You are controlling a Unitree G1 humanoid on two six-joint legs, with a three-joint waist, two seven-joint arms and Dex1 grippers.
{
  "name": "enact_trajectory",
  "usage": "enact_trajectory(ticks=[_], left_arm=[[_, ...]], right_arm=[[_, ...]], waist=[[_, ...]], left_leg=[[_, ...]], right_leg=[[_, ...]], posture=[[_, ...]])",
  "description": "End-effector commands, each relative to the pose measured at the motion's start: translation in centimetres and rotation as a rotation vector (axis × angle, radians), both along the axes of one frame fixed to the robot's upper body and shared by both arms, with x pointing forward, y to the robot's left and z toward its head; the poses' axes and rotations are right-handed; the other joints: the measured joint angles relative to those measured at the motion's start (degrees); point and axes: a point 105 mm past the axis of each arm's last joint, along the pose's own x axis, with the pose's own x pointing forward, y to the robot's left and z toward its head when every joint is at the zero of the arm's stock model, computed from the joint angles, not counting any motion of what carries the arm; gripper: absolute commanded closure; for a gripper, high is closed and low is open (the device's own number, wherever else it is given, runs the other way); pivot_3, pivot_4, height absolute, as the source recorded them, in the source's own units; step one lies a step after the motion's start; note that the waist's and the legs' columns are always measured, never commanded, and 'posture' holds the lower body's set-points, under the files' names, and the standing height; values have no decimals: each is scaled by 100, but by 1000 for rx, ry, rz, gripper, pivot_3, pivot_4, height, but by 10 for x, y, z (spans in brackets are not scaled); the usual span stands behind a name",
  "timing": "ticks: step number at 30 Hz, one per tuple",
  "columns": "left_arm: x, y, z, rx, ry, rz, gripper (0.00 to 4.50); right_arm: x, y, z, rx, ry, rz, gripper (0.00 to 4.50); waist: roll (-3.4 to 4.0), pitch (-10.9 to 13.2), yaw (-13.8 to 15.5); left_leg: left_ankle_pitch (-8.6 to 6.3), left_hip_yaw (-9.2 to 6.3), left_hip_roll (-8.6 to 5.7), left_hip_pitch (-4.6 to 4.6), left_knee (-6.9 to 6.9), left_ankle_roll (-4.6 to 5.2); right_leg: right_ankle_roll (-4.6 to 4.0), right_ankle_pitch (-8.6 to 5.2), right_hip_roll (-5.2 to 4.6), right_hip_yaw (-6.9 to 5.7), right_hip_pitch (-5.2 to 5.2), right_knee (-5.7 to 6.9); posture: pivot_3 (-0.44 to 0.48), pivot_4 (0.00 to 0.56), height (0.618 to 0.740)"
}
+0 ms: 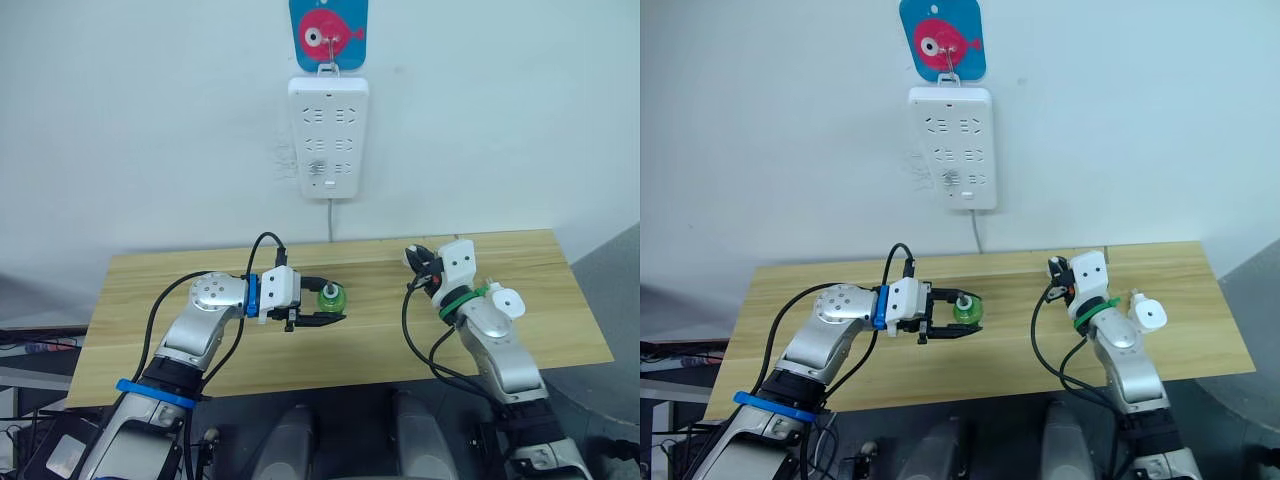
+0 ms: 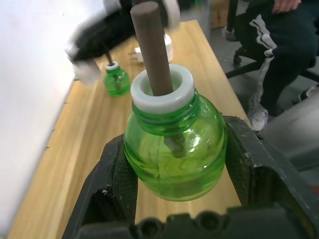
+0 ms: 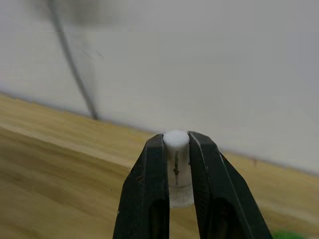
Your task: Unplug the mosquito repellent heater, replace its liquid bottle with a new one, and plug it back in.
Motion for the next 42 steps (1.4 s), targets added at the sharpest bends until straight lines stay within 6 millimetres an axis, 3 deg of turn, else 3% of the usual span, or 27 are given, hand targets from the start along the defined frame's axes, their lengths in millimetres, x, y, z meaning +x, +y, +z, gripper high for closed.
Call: enact_trajectory(ticks=[1,10,22,28,30,35,38,42], left_arm=[[-6,2,12,-16,-14,10,2252],[-17,11,14,23,24,18,2252],[-20,8,11,31,37,8,2252],[-19,9,9,33,38,8,2252],[-17,7,8,30,37,10,2252],[-14,2,5,8,28,11,2252],[-10,-2,5,-9,11,6,2252],[-2,-8,6,-38,-17,8,2252]], right_arm=[[10,-18,0,3,-65,-107,4251],[24,-32,-20,8,-44,-169,4251],[20,-17,-33,45,-9,-106,4251],[17,-10,-25,28,-45,-51,2257],[14,-4,-9,24,-90,-7,2257],[-13,25,35,33,-141,234,2257],[-46,46,48,5,-56,502,2257],[-87,56,62,-9,99,802,2257]], waist=[[2,60,-2],[7,263,5],[9,277,10],[9,278,12],[9,278,11],[9,277,15],[10,273,22],[-2,262,82]], left_leg=[[0,2,0,-2,0,0],[0,5,5,-8,-2,-1],[1,7,6,-11,-3,-2],[1,6,5,-13,-4,-2],[1,7,5,-13,-4,-2],[1,4,5,-20,-3,-5],[1,2,3,-23,-2,-5],[2,0,2,-25,0,-5]], right_leg=[[-3,-2,-1,0,-6,4],[-16,-11,0,1,-24,10],[-17,-12,0,2,-28,10],[-17,-13,0,2,-31,9],[-17,-13,0,3,-32,9],[-17,-13,0,3,-37,8],[-17,-12,-1,3,-38,7],[-16,-12,-4,0,-34,2]], posture=[[118,378,740],[153,400,740],[151,391,740],[140,378,740],[133,369,740],[103,341,740],[86,313,740],[71,273,740]])
